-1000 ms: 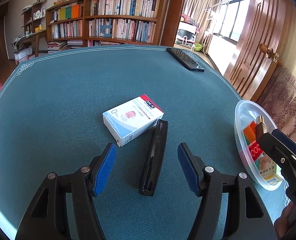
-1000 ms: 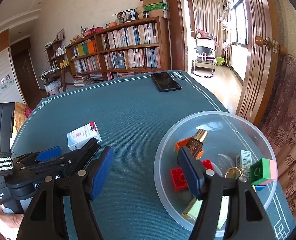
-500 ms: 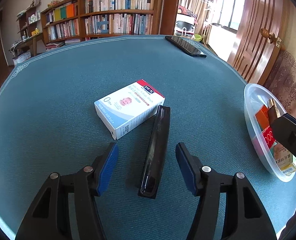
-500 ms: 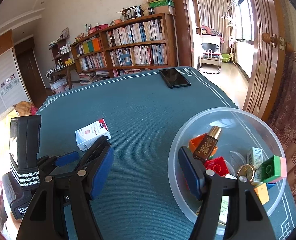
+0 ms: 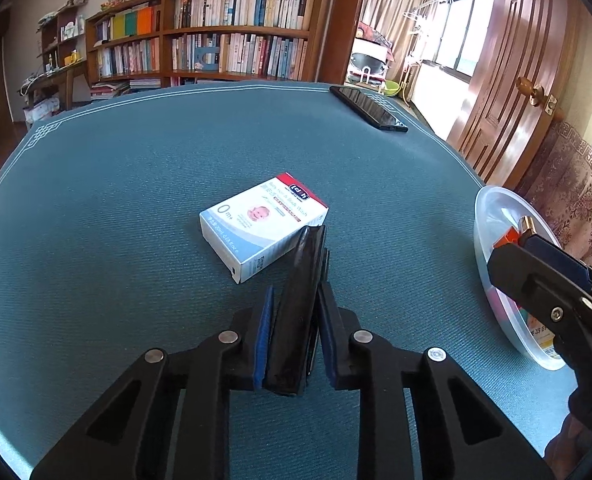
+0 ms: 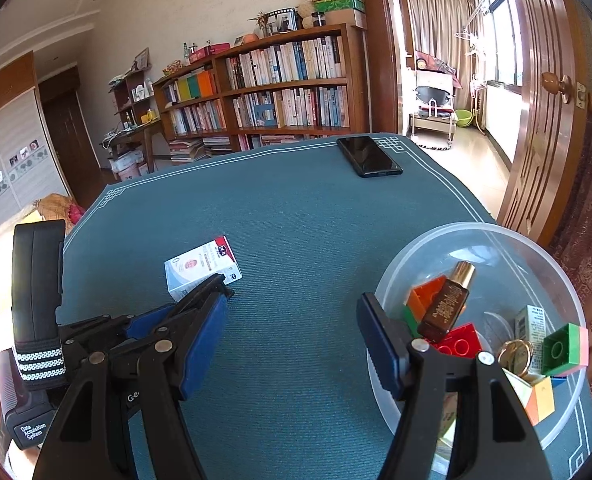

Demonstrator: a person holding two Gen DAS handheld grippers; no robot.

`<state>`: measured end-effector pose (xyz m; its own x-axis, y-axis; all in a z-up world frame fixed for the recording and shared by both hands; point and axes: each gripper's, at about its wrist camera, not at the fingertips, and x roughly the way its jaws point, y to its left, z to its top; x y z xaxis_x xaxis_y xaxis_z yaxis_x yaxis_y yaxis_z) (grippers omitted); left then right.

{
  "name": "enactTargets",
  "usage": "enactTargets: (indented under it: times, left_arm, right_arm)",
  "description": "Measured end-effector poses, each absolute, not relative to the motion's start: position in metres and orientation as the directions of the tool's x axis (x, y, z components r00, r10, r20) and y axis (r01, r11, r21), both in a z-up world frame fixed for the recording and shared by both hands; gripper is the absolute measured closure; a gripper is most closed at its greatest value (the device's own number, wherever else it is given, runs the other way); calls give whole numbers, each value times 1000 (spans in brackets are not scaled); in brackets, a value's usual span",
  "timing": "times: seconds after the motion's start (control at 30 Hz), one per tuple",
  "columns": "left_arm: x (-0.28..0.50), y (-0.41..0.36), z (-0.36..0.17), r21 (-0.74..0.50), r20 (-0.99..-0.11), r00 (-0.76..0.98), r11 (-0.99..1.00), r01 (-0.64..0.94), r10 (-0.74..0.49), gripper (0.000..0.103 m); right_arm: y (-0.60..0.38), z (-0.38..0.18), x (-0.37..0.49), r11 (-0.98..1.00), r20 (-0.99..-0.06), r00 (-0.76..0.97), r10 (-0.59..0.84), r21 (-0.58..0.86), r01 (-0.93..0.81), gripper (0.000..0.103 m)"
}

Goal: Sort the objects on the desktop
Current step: 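Grasp the black comb with the left tool while the right tool grasps the white baby-wash box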

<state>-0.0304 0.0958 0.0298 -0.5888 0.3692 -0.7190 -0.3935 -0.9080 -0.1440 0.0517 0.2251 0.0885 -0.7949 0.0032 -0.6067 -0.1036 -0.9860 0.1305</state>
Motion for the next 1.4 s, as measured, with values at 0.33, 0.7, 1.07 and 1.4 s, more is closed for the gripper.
enactTargets:
  times: [0.33, 0.7, 1.07, 1.4]
  left_arm:
    - [-31, 67, 40, -151, -701, -624, -927, -344, 345, 81]
    - [-38, 21, 49, -161, -665, -700, -965, -209, 262, 81]
    - [-60, -2, 29, -224, -719, -646, -966, -133, 255, 80]
    - [-57, -5, 28, -206, -723, -649, -971, -123, 236, 44]
  right_arm:
    - [214, 81, 30, -985, -629, -775, -59, 165, -59, 31]
    - [195, 71, 5, -985, -660, -741, -121, 171, 8, 29]
    - [163, 65, -33, -981, -681, -710, -180, 181, 76, 23]
    - [148, 52, -68, -979, -715, -670, -198, 172, 106, 18]
